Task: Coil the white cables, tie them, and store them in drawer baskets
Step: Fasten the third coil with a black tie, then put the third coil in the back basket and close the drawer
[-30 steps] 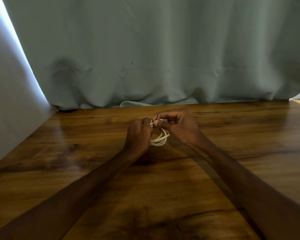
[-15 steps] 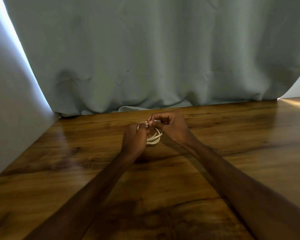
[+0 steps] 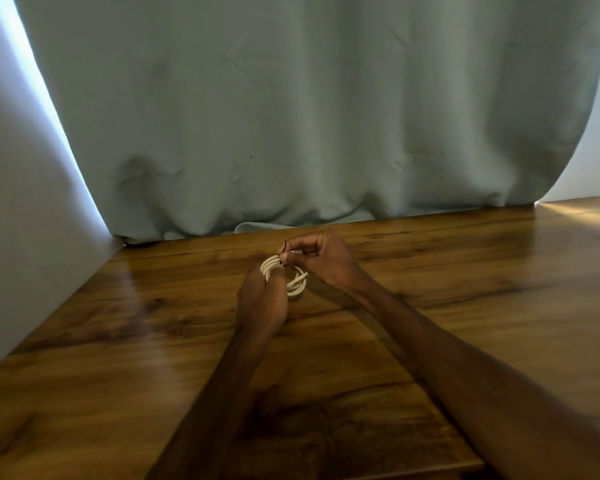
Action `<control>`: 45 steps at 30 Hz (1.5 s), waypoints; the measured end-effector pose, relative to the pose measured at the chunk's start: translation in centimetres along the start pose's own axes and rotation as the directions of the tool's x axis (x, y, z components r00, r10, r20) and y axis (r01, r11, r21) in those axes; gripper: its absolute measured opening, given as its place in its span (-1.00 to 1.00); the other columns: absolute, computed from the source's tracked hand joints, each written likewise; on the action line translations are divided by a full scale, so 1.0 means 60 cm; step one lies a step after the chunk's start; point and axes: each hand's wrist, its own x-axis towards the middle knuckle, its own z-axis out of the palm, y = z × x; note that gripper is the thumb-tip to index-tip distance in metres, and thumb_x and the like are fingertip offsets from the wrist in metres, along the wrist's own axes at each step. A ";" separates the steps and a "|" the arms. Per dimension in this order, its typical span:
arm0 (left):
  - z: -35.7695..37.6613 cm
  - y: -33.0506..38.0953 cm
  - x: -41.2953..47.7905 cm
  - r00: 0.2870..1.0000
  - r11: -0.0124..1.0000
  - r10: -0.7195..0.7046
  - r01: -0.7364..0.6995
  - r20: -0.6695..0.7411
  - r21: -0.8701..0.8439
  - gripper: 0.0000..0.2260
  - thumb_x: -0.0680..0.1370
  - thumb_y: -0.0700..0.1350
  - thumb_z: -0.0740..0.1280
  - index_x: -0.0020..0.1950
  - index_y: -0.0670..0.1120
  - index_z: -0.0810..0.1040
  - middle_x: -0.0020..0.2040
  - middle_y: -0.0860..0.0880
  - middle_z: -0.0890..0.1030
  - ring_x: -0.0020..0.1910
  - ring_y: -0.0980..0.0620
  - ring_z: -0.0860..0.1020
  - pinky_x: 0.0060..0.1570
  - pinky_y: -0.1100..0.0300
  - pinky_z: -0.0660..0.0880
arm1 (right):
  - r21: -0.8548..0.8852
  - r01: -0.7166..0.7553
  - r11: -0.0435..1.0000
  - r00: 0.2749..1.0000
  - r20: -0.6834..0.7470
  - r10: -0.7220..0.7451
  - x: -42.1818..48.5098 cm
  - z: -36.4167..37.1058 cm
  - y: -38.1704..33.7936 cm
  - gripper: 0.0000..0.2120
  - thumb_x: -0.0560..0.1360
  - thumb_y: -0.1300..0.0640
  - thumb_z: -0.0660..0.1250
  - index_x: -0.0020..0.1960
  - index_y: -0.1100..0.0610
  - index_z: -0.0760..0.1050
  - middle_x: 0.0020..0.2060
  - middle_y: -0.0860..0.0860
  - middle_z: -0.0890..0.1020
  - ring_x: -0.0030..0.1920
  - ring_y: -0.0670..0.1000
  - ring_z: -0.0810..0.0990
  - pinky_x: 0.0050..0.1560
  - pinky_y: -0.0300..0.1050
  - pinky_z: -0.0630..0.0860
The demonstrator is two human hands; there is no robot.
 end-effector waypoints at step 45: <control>0.276 0.149 -0.301 0.412 0.411 0.820 -0.907 0.399 0.092 -0.83 0.61 -0.04 0.27 -0.10 -0.05 0.59 -0.17 -0.01 0.60 -0.19 0.04 0.48 -0.25 0.15 0.31 | -0.304 -0.460 0.835 0.659 -0.747 0.091 -0.424 -0.426 -0.214 -0.92 0.40 0.22 0.57 -0.11 0.18 0.75 -0.21 0.05 0.77 -0.09 0.11 0.77 0.07 0.15 0.69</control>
